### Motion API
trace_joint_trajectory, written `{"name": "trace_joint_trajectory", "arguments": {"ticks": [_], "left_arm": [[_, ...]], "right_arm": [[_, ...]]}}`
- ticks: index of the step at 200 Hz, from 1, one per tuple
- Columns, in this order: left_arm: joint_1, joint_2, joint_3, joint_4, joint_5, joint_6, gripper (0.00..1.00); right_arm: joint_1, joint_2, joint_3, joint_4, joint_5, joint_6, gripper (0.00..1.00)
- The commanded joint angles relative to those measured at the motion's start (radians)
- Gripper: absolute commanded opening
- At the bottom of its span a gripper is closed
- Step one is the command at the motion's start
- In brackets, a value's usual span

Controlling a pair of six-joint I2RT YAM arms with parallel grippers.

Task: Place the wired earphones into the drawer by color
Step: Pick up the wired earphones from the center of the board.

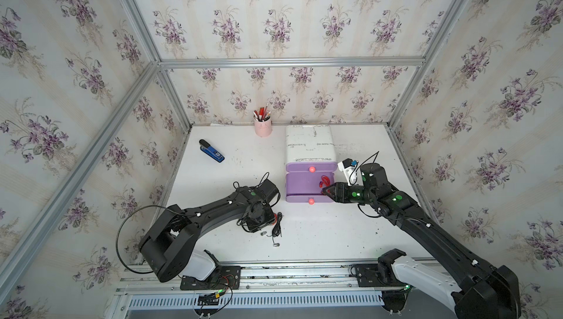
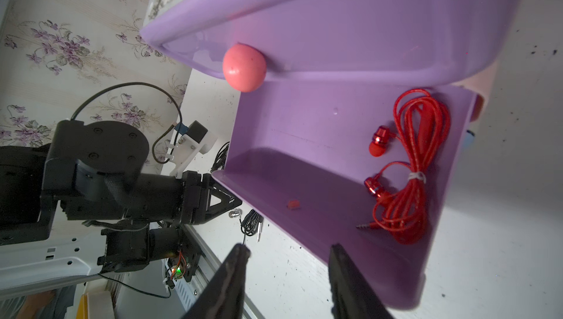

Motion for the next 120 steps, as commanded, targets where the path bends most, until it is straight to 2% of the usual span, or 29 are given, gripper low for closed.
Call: {"name": "trace_joint_trajectory", "arguments": {"ticks": [1,120], "left_arm": [[0.000,0.003,0.003,0.042,-0.028,-0.061,0.50],[0.001,0.095,0.028,0.005,-0.043,-0.084,0.47]], "right_arm": [[0.001,0.001,-0.002,0.020,-0.008,-0.007,0.47],[-0.001,-0.009,-0.027,0.014,0.009,-0.023,0.47]]}}
